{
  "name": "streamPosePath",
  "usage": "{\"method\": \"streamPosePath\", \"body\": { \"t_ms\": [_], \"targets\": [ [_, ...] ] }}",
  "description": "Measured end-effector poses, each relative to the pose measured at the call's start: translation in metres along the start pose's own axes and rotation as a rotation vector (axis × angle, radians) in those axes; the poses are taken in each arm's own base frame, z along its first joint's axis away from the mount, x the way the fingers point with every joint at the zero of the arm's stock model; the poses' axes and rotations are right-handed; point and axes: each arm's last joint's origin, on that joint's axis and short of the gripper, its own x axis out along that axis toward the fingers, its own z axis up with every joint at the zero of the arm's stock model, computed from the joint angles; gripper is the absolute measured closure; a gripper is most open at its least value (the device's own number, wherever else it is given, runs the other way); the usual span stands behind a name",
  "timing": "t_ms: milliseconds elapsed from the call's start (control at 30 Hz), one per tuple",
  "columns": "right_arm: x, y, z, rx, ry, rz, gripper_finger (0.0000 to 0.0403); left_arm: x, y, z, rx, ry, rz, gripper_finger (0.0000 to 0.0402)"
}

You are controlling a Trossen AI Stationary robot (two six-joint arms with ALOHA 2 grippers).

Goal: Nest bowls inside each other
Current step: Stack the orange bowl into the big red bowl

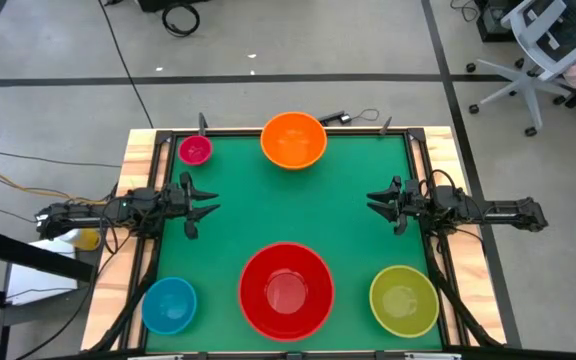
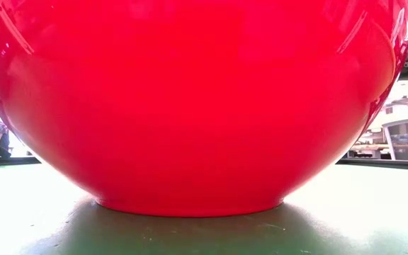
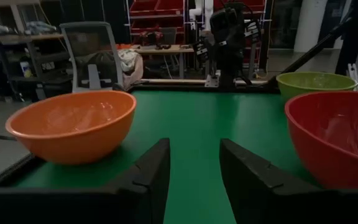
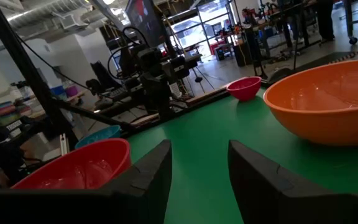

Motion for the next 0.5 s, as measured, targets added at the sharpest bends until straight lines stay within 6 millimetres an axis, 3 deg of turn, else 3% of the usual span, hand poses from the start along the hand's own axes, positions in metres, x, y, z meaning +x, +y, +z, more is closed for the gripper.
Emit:
{"method": "streamPosePath", "body": {
  "t_ms": [333,500],
  "targets": [
    [0.0000,0.0000,0.0001,0.000,0.000,0.000,0.0242,-0.0002,0.0003,0.0055,0.024,-0.056,0.003,0.0260],
    [0.0000,0.0000,0.0001,0.000,0.000,0.000,0.0242,-0.0002,0.0003,0.0056,-0.073,-0.057,0.000,0.0260]
  ]
}}
